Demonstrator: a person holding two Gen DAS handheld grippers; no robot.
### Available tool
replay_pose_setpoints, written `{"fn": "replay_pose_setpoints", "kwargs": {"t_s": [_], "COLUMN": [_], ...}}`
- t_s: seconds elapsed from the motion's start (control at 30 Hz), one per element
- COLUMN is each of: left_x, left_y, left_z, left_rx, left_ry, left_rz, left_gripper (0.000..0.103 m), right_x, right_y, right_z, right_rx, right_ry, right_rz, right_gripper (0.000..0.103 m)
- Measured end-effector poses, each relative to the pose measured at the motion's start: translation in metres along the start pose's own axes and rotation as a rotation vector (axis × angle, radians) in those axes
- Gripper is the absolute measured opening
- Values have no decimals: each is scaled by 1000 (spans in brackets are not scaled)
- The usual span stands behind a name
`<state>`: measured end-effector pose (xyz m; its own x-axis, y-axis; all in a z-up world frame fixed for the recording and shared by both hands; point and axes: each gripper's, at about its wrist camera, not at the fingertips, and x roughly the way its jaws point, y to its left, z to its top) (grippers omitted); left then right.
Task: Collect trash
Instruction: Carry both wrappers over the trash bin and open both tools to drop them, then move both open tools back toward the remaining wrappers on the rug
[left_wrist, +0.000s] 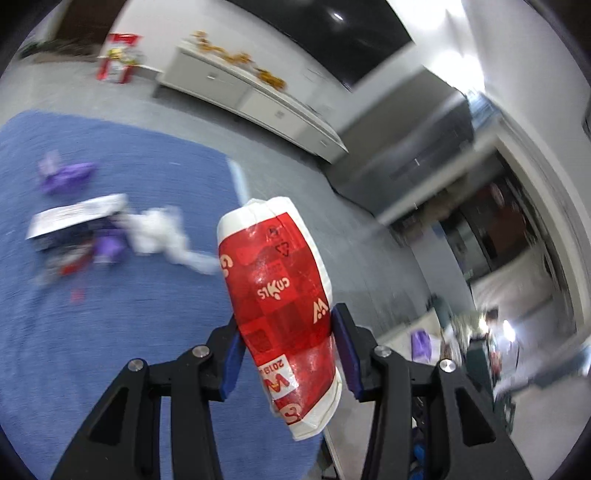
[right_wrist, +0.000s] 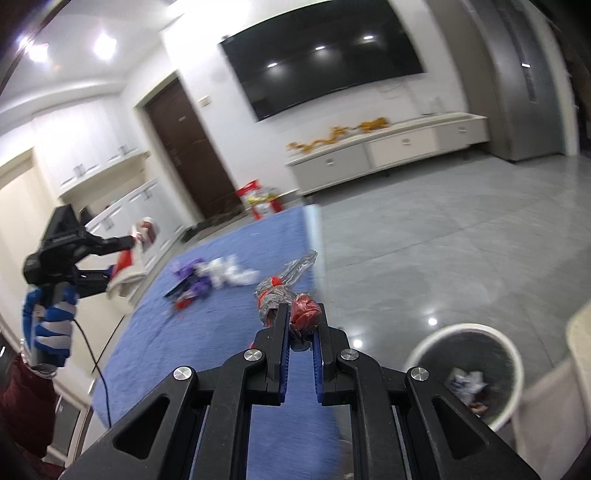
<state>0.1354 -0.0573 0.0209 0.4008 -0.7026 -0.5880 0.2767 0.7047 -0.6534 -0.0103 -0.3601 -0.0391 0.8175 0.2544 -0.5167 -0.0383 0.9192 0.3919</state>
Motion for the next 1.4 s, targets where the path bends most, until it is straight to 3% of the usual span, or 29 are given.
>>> {"fn": "replay_pose_setpoints", "kwargs": {"t_s": [0.17, 0.37, 0.63, 0.87, 0.93, 1.07, 1.27, 1.4], "left_x": [69, 176, 311, 388, 401, 402, 379, 340], "left_y": [-69, -123, -148, -149, -144, -130, -139, -150], "left_z": [-11, -34, -68, -86, -91, -97, -94, -90], "left_rx": [100, 165, 210, 246, 245, 236, 279, 321], "left_ry": [100, 250, 401, 461, 472, 487, 471, 393], "left_rz": [-18, -20, 62, 127, 134, 118, 88, 71], "left_gripper": [43, 43, 43, 47, 48, 55, 58, 58], "right_x": [-23, -26, 18, 64, 75, 94, 89, 71], "right_y": [-59, -120, -175, -212, -217, -228, -227, -217], "right_z": [-9, -25, -42, -56, -60, -72, -81, -75], "right_rx": [88, 175, 254, 307, 320, 349, 364, 360], "right_ry": [-29, -16, 55, 120, 132, 174, 181, 151], "right_rz": [-103, -214, -287, -333, -342, -367, -365, -356], "right_gripper": [11, 11, 11, 15, 16, 39, 41, 41]}}
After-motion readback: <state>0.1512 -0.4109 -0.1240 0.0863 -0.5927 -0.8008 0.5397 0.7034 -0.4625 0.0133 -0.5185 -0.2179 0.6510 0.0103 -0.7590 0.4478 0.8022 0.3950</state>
